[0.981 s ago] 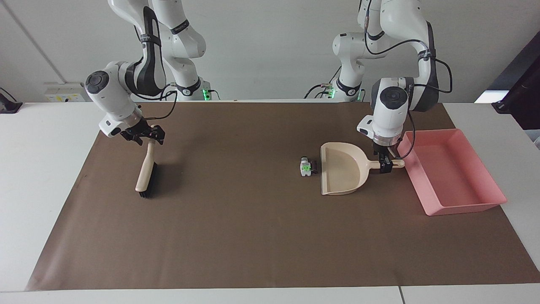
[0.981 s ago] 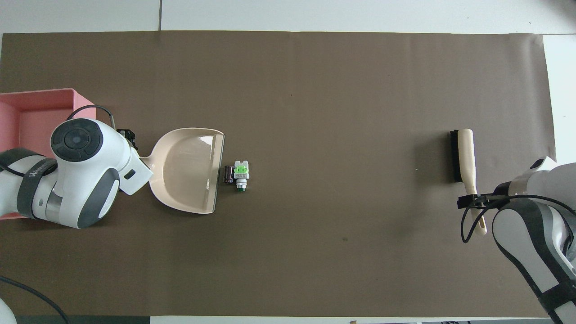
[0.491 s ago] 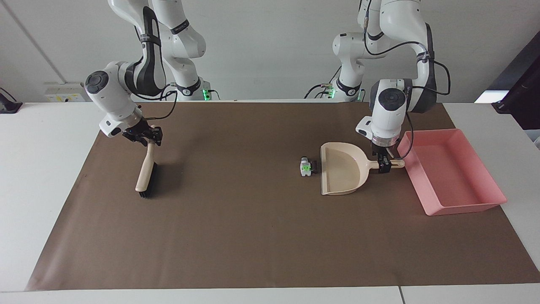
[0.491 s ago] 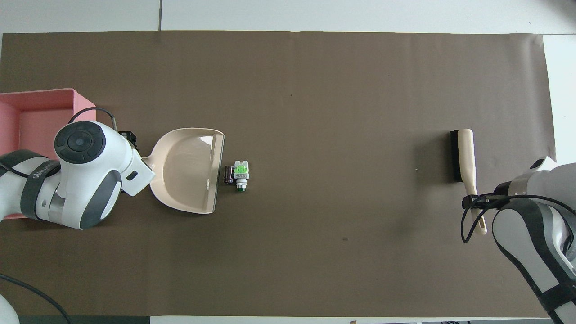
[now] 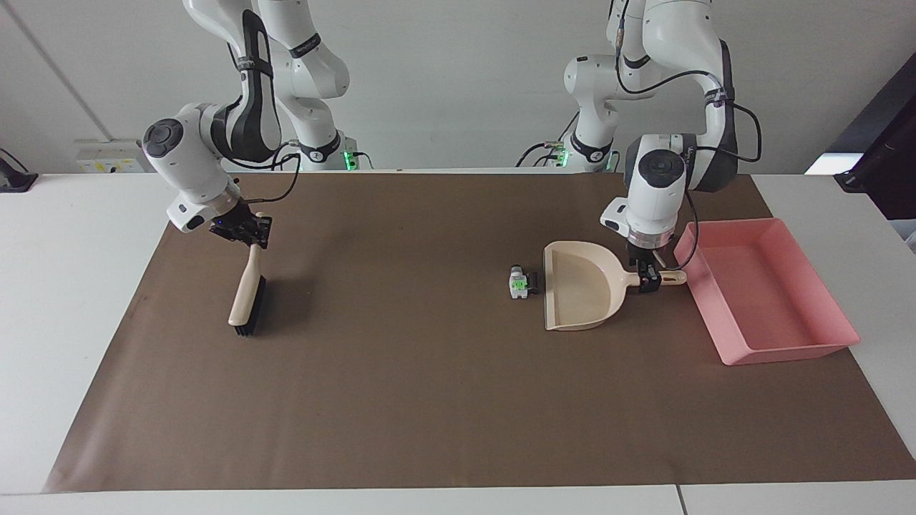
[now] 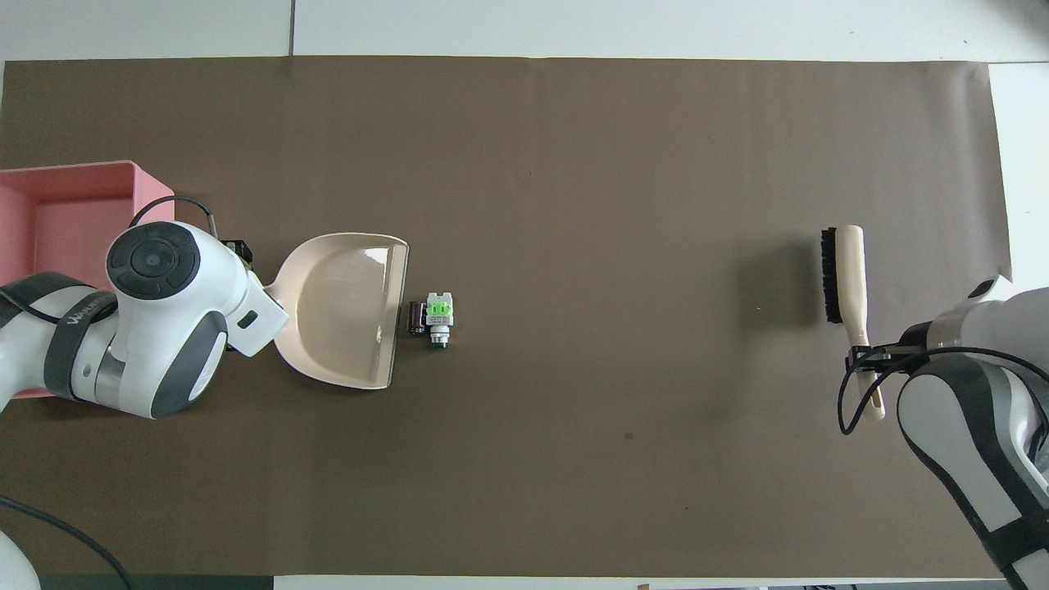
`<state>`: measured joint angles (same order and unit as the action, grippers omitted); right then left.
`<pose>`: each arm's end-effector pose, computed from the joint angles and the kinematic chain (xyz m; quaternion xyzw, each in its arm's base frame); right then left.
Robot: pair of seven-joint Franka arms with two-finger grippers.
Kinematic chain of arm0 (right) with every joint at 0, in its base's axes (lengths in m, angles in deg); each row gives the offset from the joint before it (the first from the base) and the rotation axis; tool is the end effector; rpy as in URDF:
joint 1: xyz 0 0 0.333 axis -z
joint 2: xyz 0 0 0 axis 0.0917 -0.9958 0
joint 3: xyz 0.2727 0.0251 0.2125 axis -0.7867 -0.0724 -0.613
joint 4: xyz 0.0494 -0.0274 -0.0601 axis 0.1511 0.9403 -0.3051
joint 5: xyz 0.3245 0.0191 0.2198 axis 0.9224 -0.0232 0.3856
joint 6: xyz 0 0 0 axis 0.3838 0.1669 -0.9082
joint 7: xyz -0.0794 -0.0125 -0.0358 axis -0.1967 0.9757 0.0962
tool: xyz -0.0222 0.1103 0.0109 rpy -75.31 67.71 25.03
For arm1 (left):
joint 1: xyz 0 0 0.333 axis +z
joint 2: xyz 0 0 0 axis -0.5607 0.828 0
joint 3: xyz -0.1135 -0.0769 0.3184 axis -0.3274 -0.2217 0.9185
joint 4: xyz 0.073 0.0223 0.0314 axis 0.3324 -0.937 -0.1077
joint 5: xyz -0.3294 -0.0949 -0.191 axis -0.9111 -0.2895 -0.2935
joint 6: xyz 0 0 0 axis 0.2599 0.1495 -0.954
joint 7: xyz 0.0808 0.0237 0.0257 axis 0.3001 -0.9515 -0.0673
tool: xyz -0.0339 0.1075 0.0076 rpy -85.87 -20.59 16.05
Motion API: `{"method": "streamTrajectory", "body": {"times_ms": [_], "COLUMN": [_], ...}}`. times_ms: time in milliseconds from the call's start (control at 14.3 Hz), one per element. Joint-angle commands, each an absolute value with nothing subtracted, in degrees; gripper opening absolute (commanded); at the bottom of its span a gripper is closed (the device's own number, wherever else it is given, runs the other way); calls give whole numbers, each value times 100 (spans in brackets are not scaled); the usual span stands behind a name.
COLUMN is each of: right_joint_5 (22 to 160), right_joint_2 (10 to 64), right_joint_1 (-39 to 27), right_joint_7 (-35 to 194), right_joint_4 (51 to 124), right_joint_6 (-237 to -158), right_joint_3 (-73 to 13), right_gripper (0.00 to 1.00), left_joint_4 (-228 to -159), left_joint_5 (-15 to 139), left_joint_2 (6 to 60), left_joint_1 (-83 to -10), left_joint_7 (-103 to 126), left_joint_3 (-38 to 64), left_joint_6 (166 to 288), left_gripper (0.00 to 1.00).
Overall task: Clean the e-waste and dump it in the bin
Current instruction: 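Carry the brush with the right gripper toward the component beside the dustpan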
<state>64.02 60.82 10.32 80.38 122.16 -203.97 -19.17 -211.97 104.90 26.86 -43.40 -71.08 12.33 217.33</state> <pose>0.4481 -0.0652 0.3847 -0.9977 0.0307 0.0492 0.0361 0.5216 -0.1076 0.3700 -0.6922 0.7120 0.0708 0.0945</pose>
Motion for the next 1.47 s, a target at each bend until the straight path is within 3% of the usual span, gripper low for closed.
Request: {"method": "streamTrajectory", "body": {"times_ms": [0, 210, 350, 421, 771, 1262, 1402], "right_joint_5": [6466, 6396, 6395, 6387, 6220, 6316, 6395], "right_joint_2": [6116, 5941, 5870, 5870, 5431, 4737, 4247], "right_joint_1": [511, -87, -509, -729, -1888, -2997, -3322], "right_joint_7": [8902, 9571, 9941, 10117, 10836, 12025, 12244], "right_joint_4": [11567, 11004, 10853, 10844, 10512, 10264, 9898], "right_joint_6": [-19844, -19501, -19465, -19508, -19561, -19956, -19966], "right_joint_3": [-1972, -1972, -1972, -1972, -1972, -1999, -2016], "right_gripper": [0, 0, 0, 0, 0, 0, 0], "left_joint_4": [-21299, -21299, -21186, -21046, -20307, -20376, -20385], "left_joint_5": [10600, 10600, 10600, 10600, 10600, 11540, 11671], "left_joint_2": [2654, 2646, 2672, 2672, 2654, 2857, 2900], "left_joint_1": [-4500, -4500, -4474, -4457, -4456, -4817, -4895], "left_joint_7": [-6927, -6883, -6935, -6962, -7401, -7138, -7129], "left_joint_3": [1290, 1290, 1290, 1290, 1308, 1299, 1290], "left_joint_6": [21874, 21874, 21839, 21778, 20715, 20635, 20468], "left_gripper": [51, 18, 3, 0, 0, 0, 0]}}
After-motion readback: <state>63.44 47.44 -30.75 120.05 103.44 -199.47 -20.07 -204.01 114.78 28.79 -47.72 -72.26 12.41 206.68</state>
